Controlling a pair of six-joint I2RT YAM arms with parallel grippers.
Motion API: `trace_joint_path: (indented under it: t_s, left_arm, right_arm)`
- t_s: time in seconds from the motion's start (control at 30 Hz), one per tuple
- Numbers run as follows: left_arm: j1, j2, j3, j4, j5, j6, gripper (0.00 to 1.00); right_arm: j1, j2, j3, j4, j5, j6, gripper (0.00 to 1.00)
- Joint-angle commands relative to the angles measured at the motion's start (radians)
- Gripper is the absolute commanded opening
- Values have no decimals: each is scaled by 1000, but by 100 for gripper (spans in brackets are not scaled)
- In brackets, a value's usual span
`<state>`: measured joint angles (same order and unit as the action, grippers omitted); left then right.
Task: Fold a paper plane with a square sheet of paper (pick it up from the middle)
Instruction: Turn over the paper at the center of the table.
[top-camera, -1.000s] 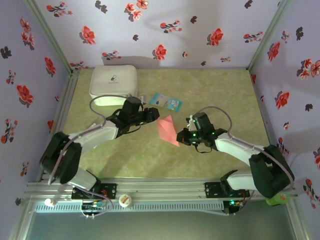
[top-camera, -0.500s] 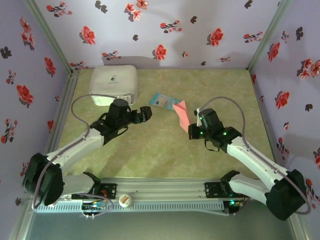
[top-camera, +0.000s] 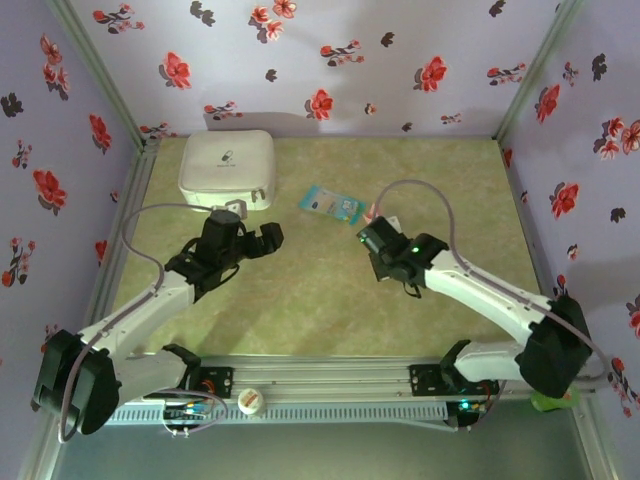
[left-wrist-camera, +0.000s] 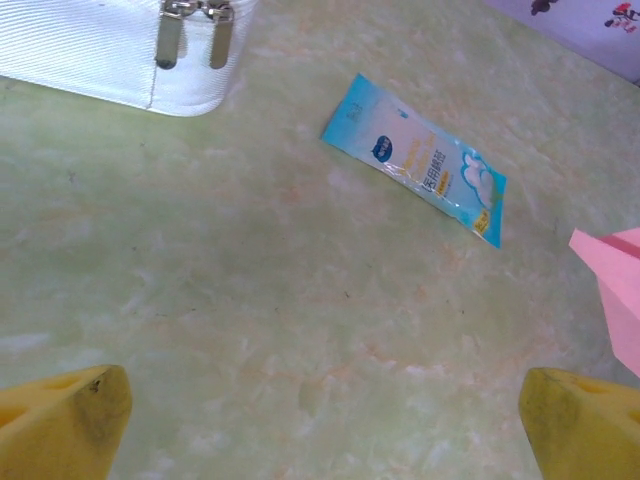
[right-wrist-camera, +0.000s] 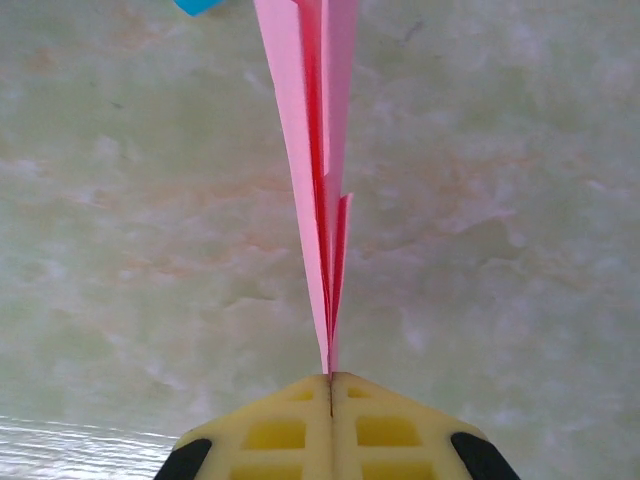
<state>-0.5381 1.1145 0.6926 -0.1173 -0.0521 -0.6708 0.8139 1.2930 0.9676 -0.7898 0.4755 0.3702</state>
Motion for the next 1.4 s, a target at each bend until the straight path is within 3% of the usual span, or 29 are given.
trace_joint_path:
  t_s: [0.0, 0.2, 0.5, 0.73, 0.83, 0.97, 1.1, 1.17, 1.27, 1.37]
  left_arm:
    - [7, -11, 8, -20, -49, -33, 100]
    - [8, -42, 0, -59, -106, -68, 97]
    - [8, -59, 9, -77, -115, -79, 93]
    - [9, -61, 14, -96, -124, -85, 93]
    - [9, -51, 13, -96, -108, -90, 91]
    - [9, -15, 35, -96, -51, -80, 86]
    - [9, 40, 63, -86, 8, -71, 83]
    - [9, 70, 73, -71, 51, -69, 80]
    - [7, 121, 87, -45, 102, -80, 76]
    - [-3, 170, 101, -21, 136, -103, 71]
  right_arm:
    - [66, 44, 30, -69, 197, 9, 0]
    - [148, 152, 40, -10, 112, -30, 2]
    - [246, 347, 108, 73, -115, -103, 7]
    - [248, 380, 132, 160, -293, -68, 19]
    - [237, 368, 132, 191, -307, -7, 27]
    - [151, 298, 51, 315, -495, 63, 35]
    - [23, 214, -52, 438, -648, 151, 35]
    - [-57, 185, -117, 532, -763, 205, 32]
    - [-167, 211, -182, 674, -941, 306, 20]
    - [-194, 283, -171, 709, -1016, 352, 12]
